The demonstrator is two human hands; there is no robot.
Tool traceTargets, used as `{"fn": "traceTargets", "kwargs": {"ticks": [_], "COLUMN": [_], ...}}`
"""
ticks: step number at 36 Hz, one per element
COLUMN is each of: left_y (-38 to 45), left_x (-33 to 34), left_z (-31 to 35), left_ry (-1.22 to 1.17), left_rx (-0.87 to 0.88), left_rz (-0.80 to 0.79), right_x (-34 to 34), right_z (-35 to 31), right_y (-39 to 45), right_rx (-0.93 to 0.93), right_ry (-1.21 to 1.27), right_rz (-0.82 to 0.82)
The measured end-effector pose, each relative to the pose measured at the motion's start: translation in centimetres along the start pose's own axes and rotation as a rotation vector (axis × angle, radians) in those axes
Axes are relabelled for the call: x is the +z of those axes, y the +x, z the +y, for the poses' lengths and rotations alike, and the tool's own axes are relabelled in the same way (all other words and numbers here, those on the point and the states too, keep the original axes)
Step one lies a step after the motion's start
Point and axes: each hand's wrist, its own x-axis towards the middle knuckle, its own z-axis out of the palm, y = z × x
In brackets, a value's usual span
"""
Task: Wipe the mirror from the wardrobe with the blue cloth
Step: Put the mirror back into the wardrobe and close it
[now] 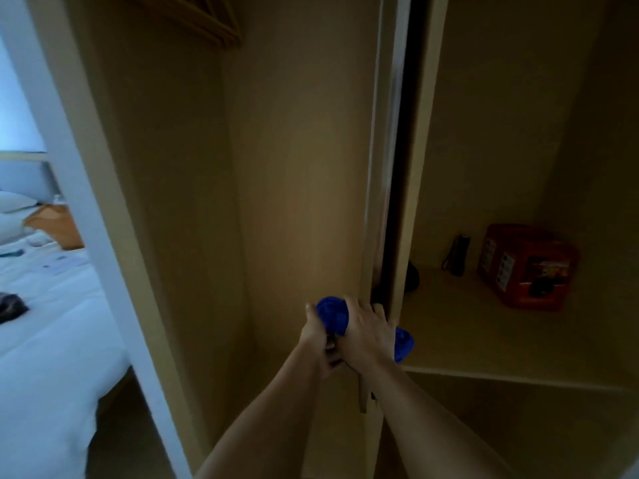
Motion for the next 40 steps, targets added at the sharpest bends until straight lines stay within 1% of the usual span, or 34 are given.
{"fn": "traceTargets", "kwargs": {"ticks": [3, 5, 7, 10, 13, 15, 18, 24, 28, 31, 36, 40], "left_y": [-0.6, -1.4, -2.4, -4.1, -6.1, -7.7, -10.3, -15.0, -18.0, -20.1, -24.1, -27.2], "left_x": [-2.1, -4.3, -6.7, -10.3, -13.6, -15.7, -19.0, -26.8, -31.9, -35.1, -41.8, -46.7], "left_z": [-0.4, -0.8, -1.4, -2.2, -2.9, -3.3, -4.2, -6.7, -8.3, -9.0, -9.2, -9.2], "left_ry": [0.352, 0.54, 0.661, 0.752, 0.826, 0.931, 1.028, 1.076, 0.976, 0.922, 0.953, 0.91], "left_rx": [0.198, 0.278, 0.308, 0.329, 0.299, 0.282, 0.254, 0.13, 0.097, 0.094, 0.004, -0.021], "left_rz": [0.3, 0.432, 0.507, 0.614, 0.7, 0.769, 0.86, 1.006, 1.117, 1.171, 1.278, 1.308], "right_x": [0.7, 1.3, 1.8, 2.6, 3.3, 3.7, 4.3, 5.8, 6.8, 7.4, 8.4, 9.1], "right_z": [-0.6, -1.1, -1.8, -3.1, -4.9, -6.3, -8.7, -14.0, -18.3, -21.4, -28.0, -33.5], "right_y": [-1.1, -2.0, -3.0, -4.5, -6.2, -7.5, -9.7, -14.3, -17.2, -18.9, -22.5, -25.4], "right_rx": [-0.069, -0.122, -0.173, -0.252, -0.335, -0.395, -0.508, -0.709, -0.851, -0.925, -1.009, -1.075], "right_ry": [-0.03, -0.049, -0.034, -0.018, -0.012, -0.019, -0.021, -0.009, 0.011, 0.021, 0.052, 0.061], "right_rz": [-0.08, -0.128, -0.17, -0.245, -0.33, -0.379, -0.402, -0.428, -0.447, -0.464, -0.457, -0.474]}}
